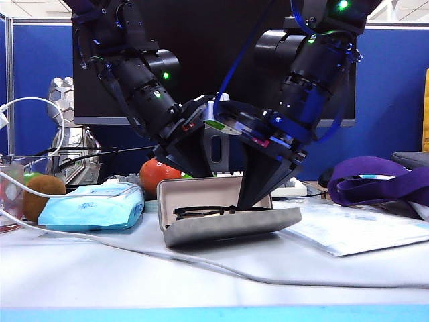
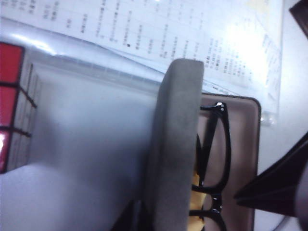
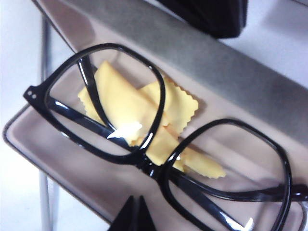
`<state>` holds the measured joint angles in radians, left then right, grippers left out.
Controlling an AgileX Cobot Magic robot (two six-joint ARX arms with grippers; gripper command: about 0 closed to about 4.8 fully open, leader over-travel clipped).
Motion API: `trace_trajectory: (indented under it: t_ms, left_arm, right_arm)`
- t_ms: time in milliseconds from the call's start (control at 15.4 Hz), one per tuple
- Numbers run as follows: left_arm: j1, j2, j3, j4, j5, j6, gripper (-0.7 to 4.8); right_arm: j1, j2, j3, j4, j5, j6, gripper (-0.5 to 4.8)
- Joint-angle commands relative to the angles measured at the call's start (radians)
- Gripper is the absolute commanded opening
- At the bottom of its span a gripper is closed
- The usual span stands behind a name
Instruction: Pick up the glasses, fold the temples of the glasses, place the glasses into the glasses case, and finally close the glasses case.
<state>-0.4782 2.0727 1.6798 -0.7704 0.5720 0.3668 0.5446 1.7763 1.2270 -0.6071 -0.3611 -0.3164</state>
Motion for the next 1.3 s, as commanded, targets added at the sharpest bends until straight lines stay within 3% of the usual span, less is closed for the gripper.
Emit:
trace_trajectory:
  t_ms: [65,521,1042,1303]
  left_arm:
    - [-0.002,-0.005,0.001,0.010,0.004,0.000,-0.05]
    - [-0.002,-0.005,0.001,0.024,-0.017,0.000,-0.05]
    - [0.001,-0.004,0.001,0.021,-0.079,0.000,-0.05]
    - [0.001,-0.005,0.001,0.001,-0.086,0.000,-0.05]
  right_arm:
    - [0.004,-0.016,0.002,0.043,-0.027,-0.055,-0.05]
    - [0.006,-0.014,0.000,0.169,-0.053,-0.118,-0.05]
    - [0.000,-0.089,0.000,0.078,-0.060,-0.127,-0.05]
    - [-0.019,-0.096,0.000,0.005,-0.054,0.018,-0.05]
